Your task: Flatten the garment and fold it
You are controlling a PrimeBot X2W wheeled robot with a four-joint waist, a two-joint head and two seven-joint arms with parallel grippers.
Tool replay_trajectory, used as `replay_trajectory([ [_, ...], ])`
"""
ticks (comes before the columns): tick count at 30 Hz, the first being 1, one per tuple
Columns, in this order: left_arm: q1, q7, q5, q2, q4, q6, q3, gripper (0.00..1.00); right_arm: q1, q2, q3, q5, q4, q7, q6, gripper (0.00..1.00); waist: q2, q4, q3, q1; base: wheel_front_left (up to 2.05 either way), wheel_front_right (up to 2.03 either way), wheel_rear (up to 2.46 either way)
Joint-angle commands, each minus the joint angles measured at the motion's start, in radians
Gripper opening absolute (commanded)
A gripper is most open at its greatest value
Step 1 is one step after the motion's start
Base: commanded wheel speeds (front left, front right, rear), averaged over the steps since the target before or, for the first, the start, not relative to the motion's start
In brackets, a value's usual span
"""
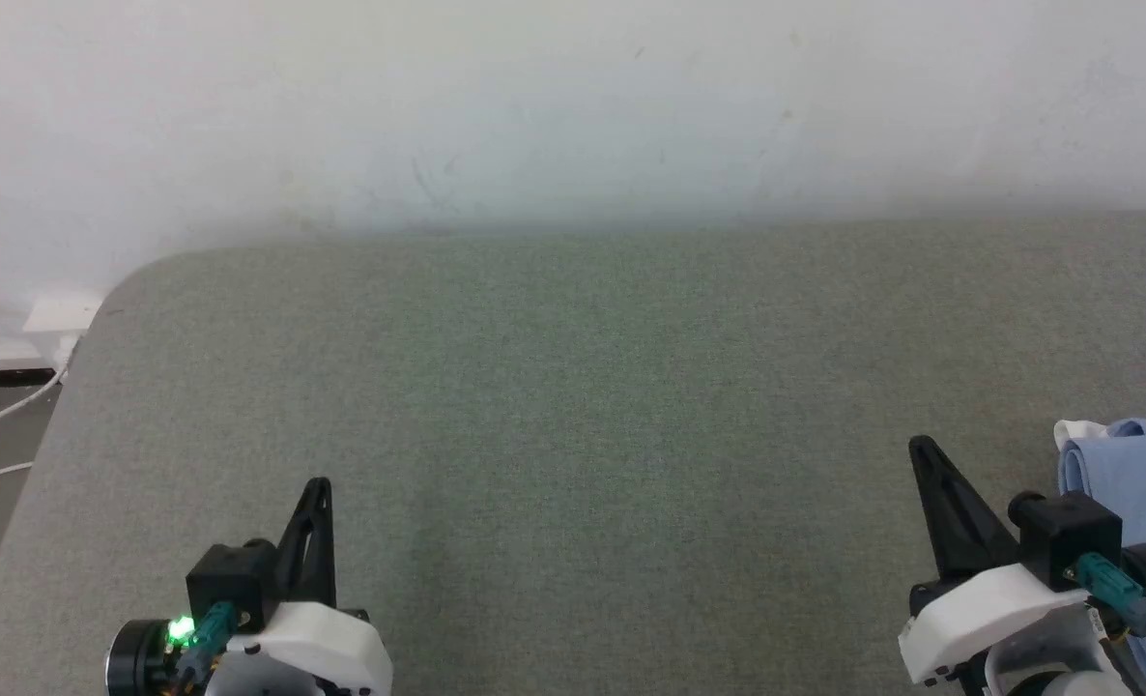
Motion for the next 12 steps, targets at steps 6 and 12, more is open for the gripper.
replay_trajectory([
  [6,-0.027,0.014,0.019,-0.006,-0.012,-0.006,0.003,0.0,-0.021,0.004,-0.002,-0.012,0.007,0.006,-0.002,0.0,0.0,0.001,0.0,0.0,0.0,0.0,0.0],
  [12,-0.032,0.026,0.029,-0.009,-0.018,-0.009,0.004,0.0,-0.027,0.005,-0.002,-0.02,0.011,0.008,-0.002,0.0,0.0,0.002,0.001,0.0,0.0,0.0,0.0],
])
